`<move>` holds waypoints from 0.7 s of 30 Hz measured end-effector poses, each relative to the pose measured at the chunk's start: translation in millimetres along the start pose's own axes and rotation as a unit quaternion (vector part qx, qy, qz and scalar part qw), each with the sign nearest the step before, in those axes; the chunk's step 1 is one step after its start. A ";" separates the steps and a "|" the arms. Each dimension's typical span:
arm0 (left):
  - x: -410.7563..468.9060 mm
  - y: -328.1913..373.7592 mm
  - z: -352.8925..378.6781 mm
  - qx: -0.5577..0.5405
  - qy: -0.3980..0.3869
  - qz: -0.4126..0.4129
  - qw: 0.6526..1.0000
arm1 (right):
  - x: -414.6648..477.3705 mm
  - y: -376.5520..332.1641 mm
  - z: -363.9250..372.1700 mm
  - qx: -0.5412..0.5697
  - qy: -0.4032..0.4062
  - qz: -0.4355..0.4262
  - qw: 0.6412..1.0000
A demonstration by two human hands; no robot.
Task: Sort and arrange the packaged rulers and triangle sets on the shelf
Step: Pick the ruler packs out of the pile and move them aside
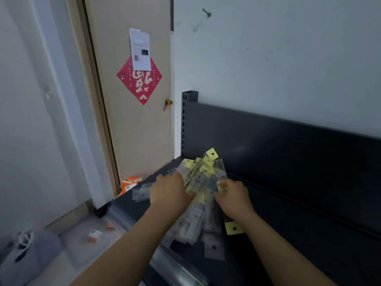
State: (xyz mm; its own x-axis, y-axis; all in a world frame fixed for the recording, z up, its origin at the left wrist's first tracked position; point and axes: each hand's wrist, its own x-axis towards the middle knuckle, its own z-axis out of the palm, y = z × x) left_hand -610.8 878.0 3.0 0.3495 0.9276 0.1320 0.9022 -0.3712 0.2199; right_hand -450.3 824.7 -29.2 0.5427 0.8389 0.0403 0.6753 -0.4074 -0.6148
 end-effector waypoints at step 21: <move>-40.8 40.2 6.3 -0.181 0.084 0.326 0.924 | -118.2 17.0 -55.8 -0.087 0.128 0.006 0.988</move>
State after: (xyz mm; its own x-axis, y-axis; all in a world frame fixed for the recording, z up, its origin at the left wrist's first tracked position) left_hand -587.1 825.5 0.4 0.7177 0.4932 0.4916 0.3584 -0.8669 0.3465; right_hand -475.1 698.5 -0.5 0.6450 0.7238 0.2452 0.7314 -0.4917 -0.4725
